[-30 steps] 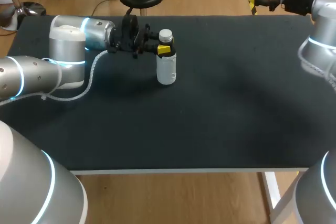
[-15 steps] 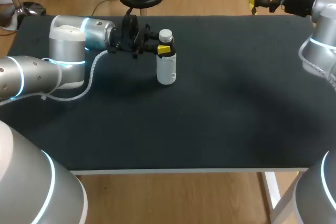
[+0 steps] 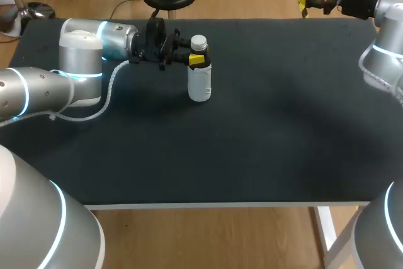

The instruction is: Unscrew the bottle cap

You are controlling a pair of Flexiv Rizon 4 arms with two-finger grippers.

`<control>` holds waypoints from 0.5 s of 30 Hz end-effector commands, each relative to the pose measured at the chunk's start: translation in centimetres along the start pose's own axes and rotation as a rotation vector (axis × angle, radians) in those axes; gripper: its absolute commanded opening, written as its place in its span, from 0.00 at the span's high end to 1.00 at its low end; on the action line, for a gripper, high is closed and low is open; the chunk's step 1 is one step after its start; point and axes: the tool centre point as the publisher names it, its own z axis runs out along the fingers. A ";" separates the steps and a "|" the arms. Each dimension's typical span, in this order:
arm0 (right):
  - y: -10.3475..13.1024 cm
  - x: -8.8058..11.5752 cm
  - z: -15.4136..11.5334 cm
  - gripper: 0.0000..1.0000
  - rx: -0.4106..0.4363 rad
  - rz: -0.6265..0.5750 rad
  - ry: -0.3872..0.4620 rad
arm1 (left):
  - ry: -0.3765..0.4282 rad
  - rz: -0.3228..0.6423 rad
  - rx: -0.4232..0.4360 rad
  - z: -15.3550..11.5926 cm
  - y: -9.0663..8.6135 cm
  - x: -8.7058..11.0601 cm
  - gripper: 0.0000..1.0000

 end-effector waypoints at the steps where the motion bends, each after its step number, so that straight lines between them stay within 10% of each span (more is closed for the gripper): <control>1: -0.1 0.0 0.1 0.00 -0.001 0.000 0.000 | 0.000 0.004 0.003 0.0 0.1 0.0 1.00; 15: -0.1 0.3 0.1 0.00 0.000 -0.007 -0.004 | 0.000 0.004 0.003 0.0 0.1 0.0 1.00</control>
